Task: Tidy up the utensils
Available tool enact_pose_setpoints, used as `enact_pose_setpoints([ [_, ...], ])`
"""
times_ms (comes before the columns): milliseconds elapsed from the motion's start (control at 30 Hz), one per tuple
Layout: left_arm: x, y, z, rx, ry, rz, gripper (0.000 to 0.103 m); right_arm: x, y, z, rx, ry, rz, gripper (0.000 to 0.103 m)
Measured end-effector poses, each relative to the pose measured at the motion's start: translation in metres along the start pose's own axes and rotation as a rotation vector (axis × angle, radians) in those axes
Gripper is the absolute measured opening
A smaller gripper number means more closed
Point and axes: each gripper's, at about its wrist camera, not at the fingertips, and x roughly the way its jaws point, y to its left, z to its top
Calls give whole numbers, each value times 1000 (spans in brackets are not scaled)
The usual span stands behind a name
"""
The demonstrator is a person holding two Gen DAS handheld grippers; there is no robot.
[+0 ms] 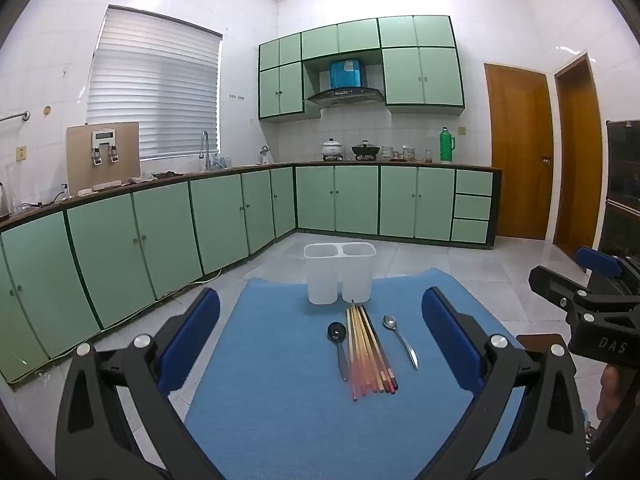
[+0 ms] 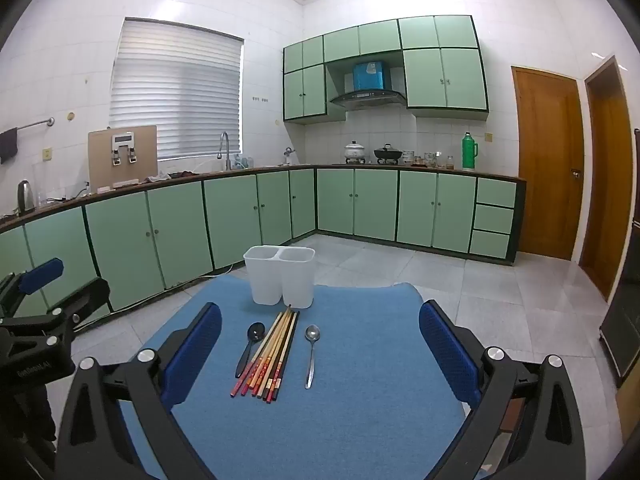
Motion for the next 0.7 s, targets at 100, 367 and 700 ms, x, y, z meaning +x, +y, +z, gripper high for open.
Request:
enact_pose_setpoints([
  [100,0,0,0,1,-4,1,98,0,0,0,4,-4,0,97],
  [367,-8,6,5,-1,-5,2,98,1,0,0,11,-5,-1,97],
  [700,-8,7,3,-3,-10,10,98,4,-4,2,11,-2,-2,97],
])
